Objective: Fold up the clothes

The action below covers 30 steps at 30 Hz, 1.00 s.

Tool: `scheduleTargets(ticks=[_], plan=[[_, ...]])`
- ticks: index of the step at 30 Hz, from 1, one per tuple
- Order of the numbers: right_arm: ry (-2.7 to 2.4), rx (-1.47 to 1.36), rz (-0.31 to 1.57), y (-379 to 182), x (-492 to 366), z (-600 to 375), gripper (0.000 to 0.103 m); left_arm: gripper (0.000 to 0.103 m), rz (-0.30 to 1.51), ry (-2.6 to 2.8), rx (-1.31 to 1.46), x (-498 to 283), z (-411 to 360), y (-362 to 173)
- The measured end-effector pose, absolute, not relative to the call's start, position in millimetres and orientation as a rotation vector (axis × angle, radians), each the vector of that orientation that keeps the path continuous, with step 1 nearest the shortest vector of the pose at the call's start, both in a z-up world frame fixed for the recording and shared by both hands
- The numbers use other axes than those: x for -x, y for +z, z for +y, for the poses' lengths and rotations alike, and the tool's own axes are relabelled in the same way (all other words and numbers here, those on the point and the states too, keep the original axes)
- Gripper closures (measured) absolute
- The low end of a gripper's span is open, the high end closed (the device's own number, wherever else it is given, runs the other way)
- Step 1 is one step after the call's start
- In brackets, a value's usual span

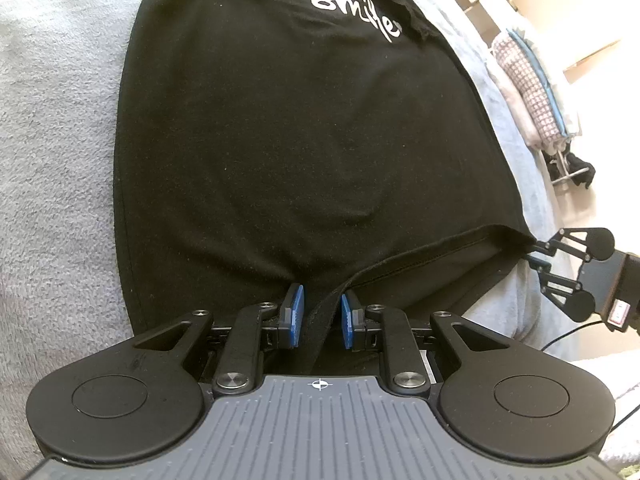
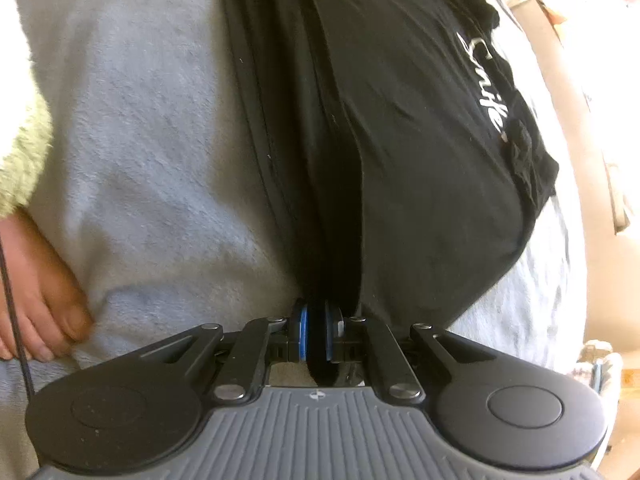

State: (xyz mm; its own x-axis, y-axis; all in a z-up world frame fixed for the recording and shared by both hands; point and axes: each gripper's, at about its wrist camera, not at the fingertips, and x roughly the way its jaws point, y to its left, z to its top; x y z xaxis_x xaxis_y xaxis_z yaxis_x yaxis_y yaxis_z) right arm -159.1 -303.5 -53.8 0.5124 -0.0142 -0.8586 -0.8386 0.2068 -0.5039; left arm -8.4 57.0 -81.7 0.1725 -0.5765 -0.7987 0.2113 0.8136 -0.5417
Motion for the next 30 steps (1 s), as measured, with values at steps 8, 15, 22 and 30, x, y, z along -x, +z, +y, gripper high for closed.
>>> scheduleTargets(ticks=[8, 15, 22, 30], plan=[[0.722, 1.228, 0.943, -56.5, 169.6, -311.3, 0.103, 0.084, 1.280, -0.580, 0.337, 8.8, 57.1, -82.3], [0.725, 0.960, 1.016, -17.9, 155.5, -308.2, 0.102, 0.084, 1.238, -0.593, 0.275, 17.1, 52.3, -76.2], [0.676, 0.702, 0.918, 11.5, 122.1, -285.9, 0.077, 0.084, 1.160, -0.618, 0.096, 32.4, 38.4, -67.4], [0.660, 0.479, 1.049, -21.8, 60.6, -280.7, 0.077, 0.084, 1.098, -0.631, 0.012, 43.4, 34.8, -61.5]])
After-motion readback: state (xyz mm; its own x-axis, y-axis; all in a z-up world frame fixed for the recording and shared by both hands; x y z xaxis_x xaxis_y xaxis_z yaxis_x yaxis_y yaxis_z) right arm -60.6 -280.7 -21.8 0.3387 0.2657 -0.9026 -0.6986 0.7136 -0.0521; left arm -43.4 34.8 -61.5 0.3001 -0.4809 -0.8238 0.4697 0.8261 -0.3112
